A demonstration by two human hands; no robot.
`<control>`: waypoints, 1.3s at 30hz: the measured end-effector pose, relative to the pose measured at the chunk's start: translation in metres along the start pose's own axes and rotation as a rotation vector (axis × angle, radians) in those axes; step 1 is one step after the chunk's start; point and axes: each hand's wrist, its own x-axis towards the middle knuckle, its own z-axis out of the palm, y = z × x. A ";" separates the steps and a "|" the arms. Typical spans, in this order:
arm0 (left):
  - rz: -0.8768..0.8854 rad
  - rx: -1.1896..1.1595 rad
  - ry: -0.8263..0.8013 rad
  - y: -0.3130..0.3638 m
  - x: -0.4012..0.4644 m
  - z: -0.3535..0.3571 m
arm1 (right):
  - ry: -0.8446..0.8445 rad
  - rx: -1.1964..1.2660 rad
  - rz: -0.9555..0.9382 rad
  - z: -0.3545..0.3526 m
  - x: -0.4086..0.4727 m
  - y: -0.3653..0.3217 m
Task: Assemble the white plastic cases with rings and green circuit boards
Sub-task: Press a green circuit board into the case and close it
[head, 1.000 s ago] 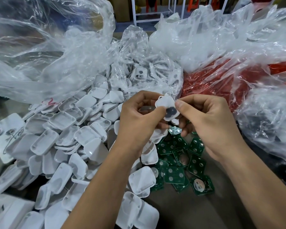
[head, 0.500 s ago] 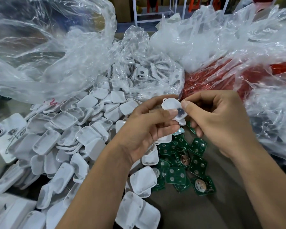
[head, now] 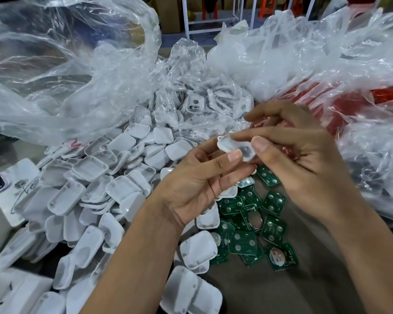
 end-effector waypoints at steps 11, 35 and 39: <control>0.028 -0.066 0.008 0.001 0.001 -0.004 | 0.033 0.048 -0.007 0.006 0.001 0.003; 0.198 -0.170 0.152 0.006 0.000 -0.005 | -0.195 -0.315 0.303 0.007 -0.002 0.029; 0.196 -0.174 0.146 0.006 0.000 -0.005 | 0.061 0.351 0.578 0.004 -0.003 0.029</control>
